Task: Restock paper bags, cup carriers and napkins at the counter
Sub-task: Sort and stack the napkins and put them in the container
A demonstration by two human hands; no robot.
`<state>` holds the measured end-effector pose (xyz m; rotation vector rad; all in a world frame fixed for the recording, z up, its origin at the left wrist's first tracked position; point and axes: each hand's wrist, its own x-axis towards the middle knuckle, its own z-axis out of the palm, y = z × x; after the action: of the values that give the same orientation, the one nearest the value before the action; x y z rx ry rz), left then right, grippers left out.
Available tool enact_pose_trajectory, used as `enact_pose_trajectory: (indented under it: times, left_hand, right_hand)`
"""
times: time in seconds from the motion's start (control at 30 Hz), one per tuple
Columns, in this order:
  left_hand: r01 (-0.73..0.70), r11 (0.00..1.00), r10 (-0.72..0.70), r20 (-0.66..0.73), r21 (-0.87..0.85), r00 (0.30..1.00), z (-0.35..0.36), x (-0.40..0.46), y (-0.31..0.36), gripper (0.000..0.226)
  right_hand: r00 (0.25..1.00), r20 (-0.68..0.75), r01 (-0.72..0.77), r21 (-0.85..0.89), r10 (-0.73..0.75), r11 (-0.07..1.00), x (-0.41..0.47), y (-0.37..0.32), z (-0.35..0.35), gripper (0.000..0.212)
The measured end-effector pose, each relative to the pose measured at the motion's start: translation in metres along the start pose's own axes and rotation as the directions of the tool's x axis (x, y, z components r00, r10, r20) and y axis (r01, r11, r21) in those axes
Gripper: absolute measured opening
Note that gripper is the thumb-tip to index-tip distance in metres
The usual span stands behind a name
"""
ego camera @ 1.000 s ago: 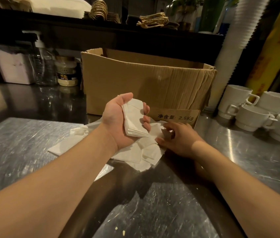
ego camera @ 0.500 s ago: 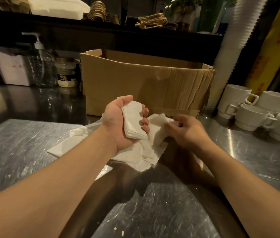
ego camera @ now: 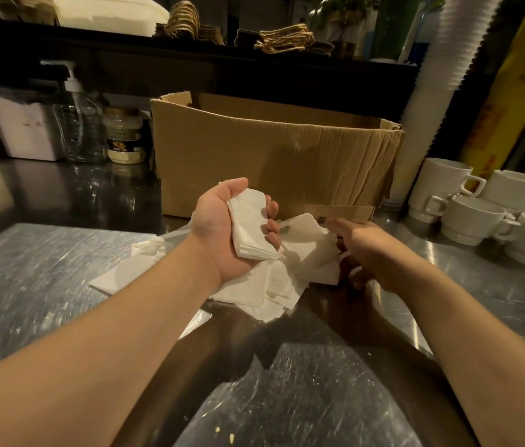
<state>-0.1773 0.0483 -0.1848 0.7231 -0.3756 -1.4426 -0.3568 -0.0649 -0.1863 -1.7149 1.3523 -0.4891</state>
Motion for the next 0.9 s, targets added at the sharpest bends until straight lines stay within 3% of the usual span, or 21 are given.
enact_pose_trajectory:
  times: [0.07,0.2,0.4,0.6,0.63,0.7,0.77,0.9]
  left_hand:
    - [-0.002,1.000,0.002,0.000,-0.004,1.000,0.001,-0.001,0.000,0.041]
    - [-0.003,1.000,0.003,-0.011,0.017,1.000,0.001,-0.001,-0.001,0.041]
    - [-0.005,0.999,0.005,-0.013,0.037,1.000,0.003,-0.001,-0.002,0.040]
    - [-0.001,0.999,0.002,-0.009,0.038,1.000,0.003,-0.001,-0.003,0.039]
    - [-0.004,0.999,0.004,-0.009,0.038,1.000,0.002,-0.001,-0.003,0.040]
    - [-0.007,0.999,0.007,-0.011,0.040,1.000,0.003,-0.001,-0.002,0.040]
    - [-0.007,0.999,0.008,-0.006,0.035,1.000,0.003,-0.001,-0.002,0.039]
    - [-0.007,0.999,0.008,-0.014,0.039,1.000,0.003,-0.001,-0.002,0.040]
  right_hand:
    - [0.994,-0.079,0.069,-0.148,-0.081,0.987,0.006,0.003,0.000,0.033]
    - [0.963,-0.070,0.201,-0.447,-0.258,0.871,0.018,0.012,0.001,0.071]
    - [0.883,-0.107,0.343,-0.518,-0.457,0.783,0.027,0.024,0.014,0.053]
    - [0.836,-0.148,0.372,-0.554,-0.528,0.744,0.024,0.022,0.017,0.026]
    - [0.840,-0.181,0.377,-0.485,-0.512,0.789,0.022,0.018,0.015,0.022]
    - [0.877,-0.236,0.404,-0.112,-0.419,0.908,0.014,0.012,0.010,0.014]
    - [0.939,-0.208,0.327,0.282,-0.275,0.902,0.006,0.004,0.005,0.012]
    - [0.989,-0.106,0.137,0.393,-0.103,0.909,0.002,0.001,0.001,0.012]
